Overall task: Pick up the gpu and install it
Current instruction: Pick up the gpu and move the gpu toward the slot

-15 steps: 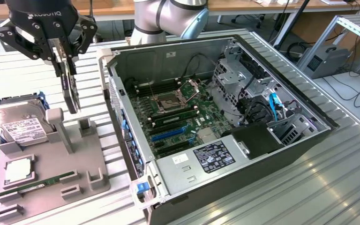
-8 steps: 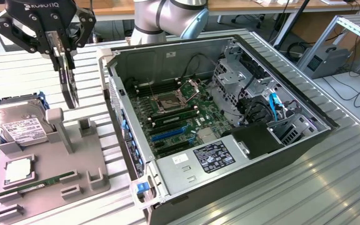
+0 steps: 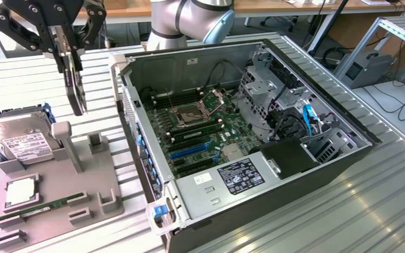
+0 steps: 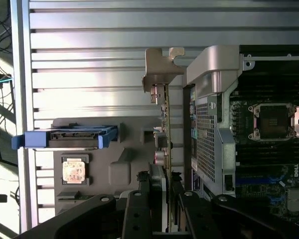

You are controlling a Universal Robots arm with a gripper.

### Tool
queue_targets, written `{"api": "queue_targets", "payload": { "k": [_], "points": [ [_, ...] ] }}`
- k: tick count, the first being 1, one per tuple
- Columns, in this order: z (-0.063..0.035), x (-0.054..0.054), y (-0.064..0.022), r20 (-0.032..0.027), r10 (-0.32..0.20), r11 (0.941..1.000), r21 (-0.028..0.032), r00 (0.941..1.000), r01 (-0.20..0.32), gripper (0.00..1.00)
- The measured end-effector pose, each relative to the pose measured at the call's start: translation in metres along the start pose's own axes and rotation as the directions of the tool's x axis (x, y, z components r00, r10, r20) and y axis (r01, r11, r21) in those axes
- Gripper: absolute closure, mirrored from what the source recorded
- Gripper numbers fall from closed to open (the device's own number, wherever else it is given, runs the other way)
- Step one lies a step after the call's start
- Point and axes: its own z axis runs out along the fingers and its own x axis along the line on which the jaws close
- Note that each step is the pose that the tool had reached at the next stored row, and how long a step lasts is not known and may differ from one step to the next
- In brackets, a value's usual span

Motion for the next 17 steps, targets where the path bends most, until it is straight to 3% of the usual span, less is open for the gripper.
{"api": "queue_targets", "payload": {
  "k": [17],
  "points": [
    [-0.0231,-0.001,0.0065,0.0,0.0,1.0,-0.0011,1.0,0.0,0.73]
  ]
}}
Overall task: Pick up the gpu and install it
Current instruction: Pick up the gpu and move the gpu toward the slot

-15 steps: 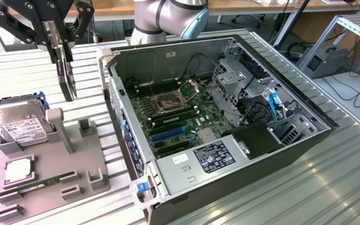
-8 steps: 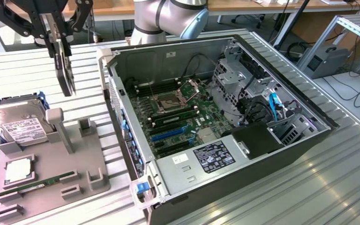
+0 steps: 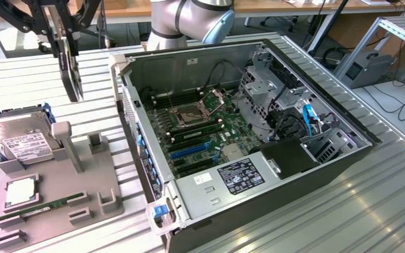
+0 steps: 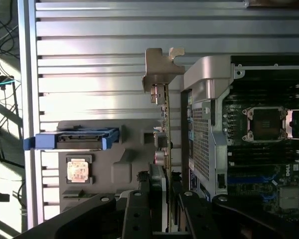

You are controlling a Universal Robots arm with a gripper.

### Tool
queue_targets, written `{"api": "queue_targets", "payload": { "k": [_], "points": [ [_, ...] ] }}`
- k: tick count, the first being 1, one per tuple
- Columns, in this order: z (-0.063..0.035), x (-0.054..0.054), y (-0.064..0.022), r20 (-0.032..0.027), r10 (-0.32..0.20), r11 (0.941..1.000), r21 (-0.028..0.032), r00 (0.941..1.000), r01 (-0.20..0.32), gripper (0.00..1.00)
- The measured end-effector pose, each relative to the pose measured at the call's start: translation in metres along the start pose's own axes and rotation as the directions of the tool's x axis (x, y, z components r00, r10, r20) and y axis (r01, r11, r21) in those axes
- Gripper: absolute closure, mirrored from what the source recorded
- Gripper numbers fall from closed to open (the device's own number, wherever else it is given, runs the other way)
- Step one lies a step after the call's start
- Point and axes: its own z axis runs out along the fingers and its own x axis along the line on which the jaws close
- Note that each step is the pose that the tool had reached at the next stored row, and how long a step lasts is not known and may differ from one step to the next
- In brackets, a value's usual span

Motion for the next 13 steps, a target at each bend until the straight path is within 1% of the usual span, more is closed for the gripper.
{"api": "queue_targets", "payload": {
  "k": [13],
  "points": [
    [-0.0179,0.0,0.0034,0.0,0.0,1.0,-0.0027,1.0,0.0,0.73]
  ]
}}
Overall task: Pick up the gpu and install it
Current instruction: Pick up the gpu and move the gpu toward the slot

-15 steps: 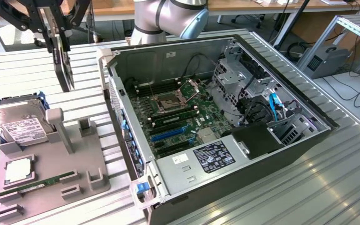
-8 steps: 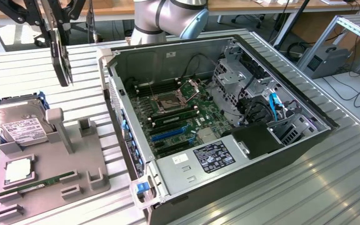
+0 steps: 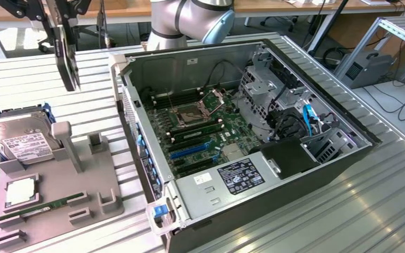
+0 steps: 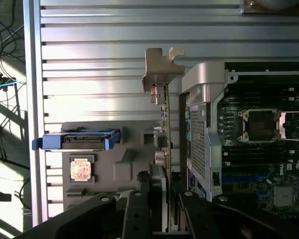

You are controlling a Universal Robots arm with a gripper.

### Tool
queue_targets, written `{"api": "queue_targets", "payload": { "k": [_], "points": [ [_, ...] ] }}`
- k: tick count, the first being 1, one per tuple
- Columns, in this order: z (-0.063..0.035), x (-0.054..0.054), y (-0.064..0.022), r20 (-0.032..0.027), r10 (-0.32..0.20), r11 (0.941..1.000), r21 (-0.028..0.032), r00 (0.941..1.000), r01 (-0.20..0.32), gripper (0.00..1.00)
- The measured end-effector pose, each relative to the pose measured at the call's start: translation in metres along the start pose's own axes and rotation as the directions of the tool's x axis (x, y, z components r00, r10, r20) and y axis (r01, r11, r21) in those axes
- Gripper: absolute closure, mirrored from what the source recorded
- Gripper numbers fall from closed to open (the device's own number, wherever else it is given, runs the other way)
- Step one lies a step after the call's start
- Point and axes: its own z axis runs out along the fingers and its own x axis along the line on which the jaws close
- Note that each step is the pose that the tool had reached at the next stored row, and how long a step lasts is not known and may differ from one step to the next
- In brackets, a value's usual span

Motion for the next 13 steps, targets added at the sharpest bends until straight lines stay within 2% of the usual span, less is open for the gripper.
{"api": "queue_targets", "payload": {
  "k": [13],
  "points": [
    [-0.0177,0.0,0.0036,-0.0001,0.0,1.0,-0.0037,1.0,0.0,0.73]
  ]
}}
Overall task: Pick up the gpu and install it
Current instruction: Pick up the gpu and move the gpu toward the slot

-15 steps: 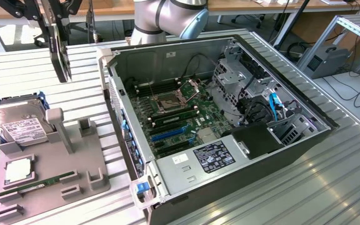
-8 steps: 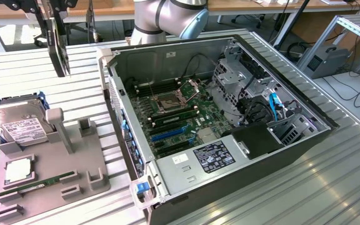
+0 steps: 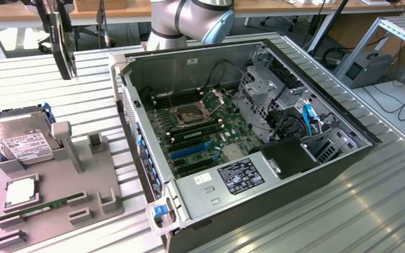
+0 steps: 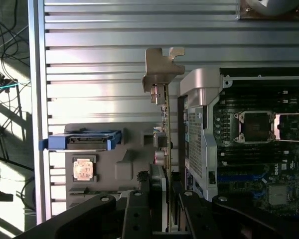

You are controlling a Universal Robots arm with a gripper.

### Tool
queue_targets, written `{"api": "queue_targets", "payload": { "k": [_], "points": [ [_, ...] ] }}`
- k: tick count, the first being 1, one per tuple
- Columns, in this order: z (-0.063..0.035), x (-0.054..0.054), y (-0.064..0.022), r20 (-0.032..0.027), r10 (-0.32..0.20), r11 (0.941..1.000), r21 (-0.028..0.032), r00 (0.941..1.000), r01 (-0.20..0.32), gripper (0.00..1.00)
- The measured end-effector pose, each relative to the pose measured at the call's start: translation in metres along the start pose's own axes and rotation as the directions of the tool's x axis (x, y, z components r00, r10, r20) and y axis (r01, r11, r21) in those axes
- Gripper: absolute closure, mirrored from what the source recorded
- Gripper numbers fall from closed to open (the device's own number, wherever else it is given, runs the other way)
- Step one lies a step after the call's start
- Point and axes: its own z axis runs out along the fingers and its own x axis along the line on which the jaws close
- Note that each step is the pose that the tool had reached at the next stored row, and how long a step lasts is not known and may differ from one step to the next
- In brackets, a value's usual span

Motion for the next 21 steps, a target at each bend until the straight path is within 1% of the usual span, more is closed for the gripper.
{"api": "queue_targets", "payload": {
  "k": [21],
  "points": [
    [-0.0276,-0.001,0.0058,0.0,0.0,1.0,-0.0044,1.0,0.0,0.73]
  ]
}}
